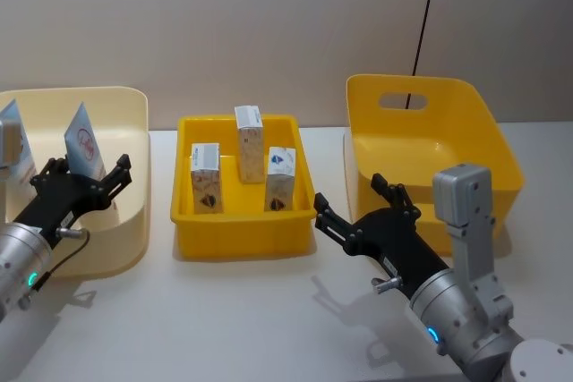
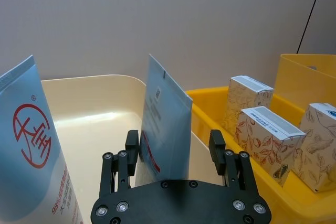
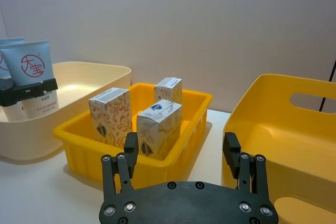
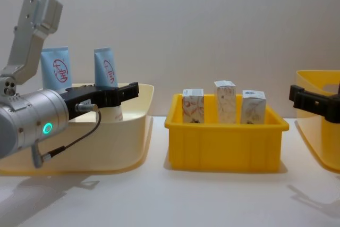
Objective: Bimanual collaborative sorting of washing and personal care products
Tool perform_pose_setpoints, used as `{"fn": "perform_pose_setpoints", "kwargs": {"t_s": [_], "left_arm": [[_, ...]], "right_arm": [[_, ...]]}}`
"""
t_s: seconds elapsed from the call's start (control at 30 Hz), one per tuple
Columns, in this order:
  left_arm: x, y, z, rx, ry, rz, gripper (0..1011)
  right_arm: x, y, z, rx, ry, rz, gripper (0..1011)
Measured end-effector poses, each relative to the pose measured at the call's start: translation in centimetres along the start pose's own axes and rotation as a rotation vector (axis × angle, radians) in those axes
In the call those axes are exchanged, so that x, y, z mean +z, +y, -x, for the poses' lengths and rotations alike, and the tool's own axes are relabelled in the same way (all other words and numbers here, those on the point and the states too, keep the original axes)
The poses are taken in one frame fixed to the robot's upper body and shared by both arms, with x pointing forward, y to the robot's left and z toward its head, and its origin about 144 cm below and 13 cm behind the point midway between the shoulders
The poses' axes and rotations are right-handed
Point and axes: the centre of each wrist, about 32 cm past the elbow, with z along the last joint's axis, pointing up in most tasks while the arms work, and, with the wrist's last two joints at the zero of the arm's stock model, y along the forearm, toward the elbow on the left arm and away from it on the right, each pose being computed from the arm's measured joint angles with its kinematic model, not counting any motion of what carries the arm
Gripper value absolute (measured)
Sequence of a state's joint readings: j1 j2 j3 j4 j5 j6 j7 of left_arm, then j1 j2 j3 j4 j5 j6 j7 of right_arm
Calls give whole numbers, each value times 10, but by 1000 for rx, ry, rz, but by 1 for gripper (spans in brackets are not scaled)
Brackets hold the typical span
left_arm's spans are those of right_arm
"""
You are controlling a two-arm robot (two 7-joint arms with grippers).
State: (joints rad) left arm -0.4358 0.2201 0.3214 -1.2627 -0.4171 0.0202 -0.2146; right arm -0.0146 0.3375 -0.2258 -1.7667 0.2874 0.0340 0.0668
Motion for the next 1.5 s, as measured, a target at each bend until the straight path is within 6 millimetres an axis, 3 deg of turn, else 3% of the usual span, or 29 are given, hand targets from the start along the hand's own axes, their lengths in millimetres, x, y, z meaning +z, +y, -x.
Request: {"fn": "perform_pose_setpoints", "kwargs": {"t_s": [0.63,1.07,1.5], "left_arm": [[0,-5,1,-3,0,0,316],[2,-6,-6,-44,7,31,272],[25,-7,-24,-134,-13,131,272]], "right_arm": [[0,0,0,0,0,0,1001],[0,0,0,0,0,0,1001],[0,0,0,0,0,0,1001]]}}
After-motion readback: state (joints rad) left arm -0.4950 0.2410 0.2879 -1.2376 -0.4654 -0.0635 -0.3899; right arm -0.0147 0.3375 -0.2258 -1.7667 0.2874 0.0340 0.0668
